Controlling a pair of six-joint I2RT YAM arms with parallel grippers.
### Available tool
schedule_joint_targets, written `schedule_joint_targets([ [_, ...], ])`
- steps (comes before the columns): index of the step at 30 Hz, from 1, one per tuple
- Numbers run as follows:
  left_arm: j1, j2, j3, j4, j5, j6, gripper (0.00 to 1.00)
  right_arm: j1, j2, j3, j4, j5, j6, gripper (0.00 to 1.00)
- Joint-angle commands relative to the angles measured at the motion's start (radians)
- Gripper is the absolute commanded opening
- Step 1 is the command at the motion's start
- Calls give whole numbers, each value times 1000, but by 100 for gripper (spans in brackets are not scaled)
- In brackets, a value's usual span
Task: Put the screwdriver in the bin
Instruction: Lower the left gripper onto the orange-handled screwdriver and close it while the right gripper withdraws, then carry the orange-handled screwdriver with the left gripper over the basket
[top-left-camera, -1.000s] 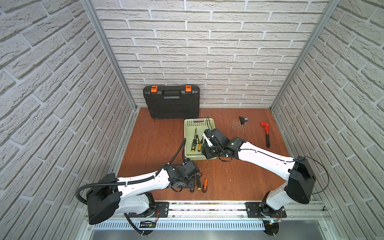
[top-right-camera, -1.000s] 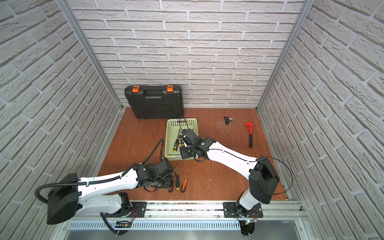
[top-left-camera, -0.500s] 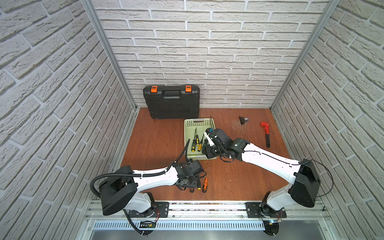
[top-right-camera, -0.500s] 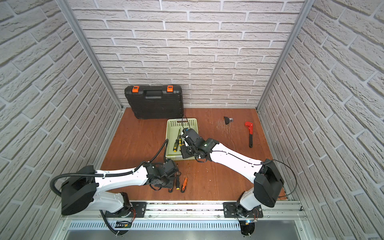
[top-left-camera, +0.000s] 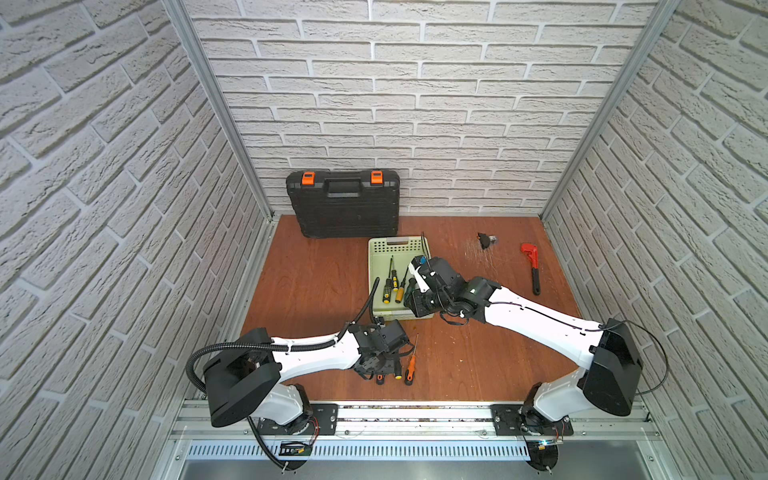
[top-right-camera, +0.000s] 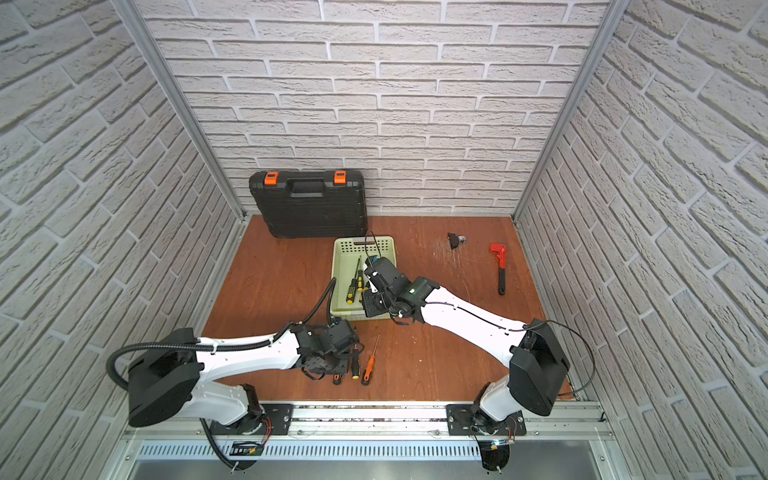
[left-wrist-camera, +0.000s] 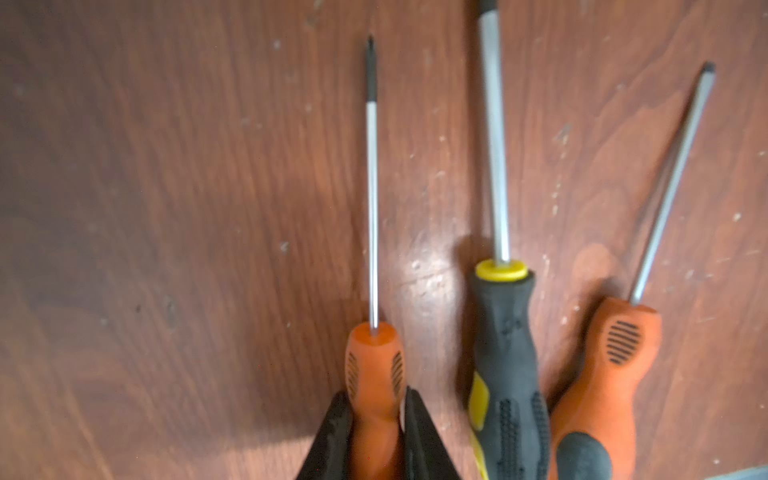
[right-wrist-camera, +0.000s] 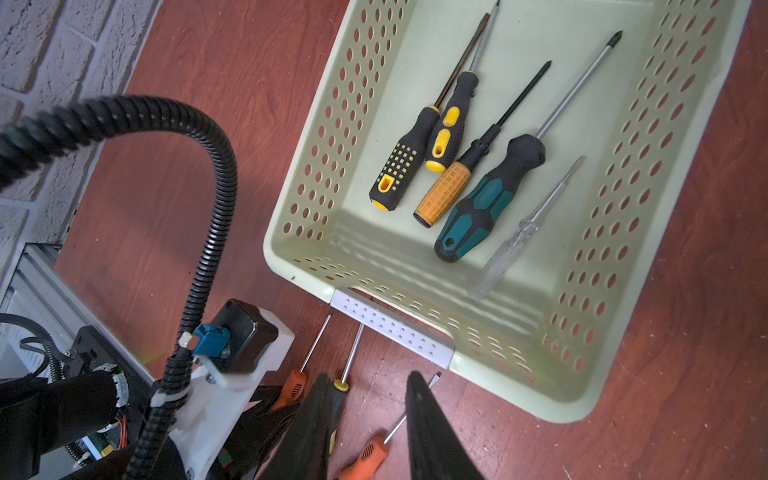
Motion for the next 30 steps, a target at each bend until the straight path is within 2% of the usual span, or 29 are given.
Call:
schedule_joint_targets([
  [1, -6, -78, -26, -114, -43, -59, 5, 2, -41, -13, 37, -1, 6, 32],
  [8, 11, -327, 32, -419, -152, -151, 5, -1, -42, 19, 14, 27, -27, 32],
  [11, 110, -407, 107, -482, -167, -44, 5, -17, -36, 57, -25, 45, -61, 33],
  [14, 255, -417, 216, -475, -104, 122, 5, -32, -41, 81, -39, 42, -75, 33],
  [18, 384, -300, 374, -381, 12, 330, 5, -37, -49, 99, -53, 42, -82, 32],
  [20, 436, -181, 480, -354, 73, 425, 5, -37, -55, 105, -67, 42, -84, 33],
  [23, 461, 18, 652, -376, 94, 527, 6, -37, -75, 92, -76, 46, -80, 32],
  [26, 469, 184, 793, -415, 78, 587, 6, -37, -98, 72, -77, 47, -71, 32],
  [30, 505, 328, 878, -401, 87, 615, 6, -37, -126, 52, -83, 34, -59, 32],
])
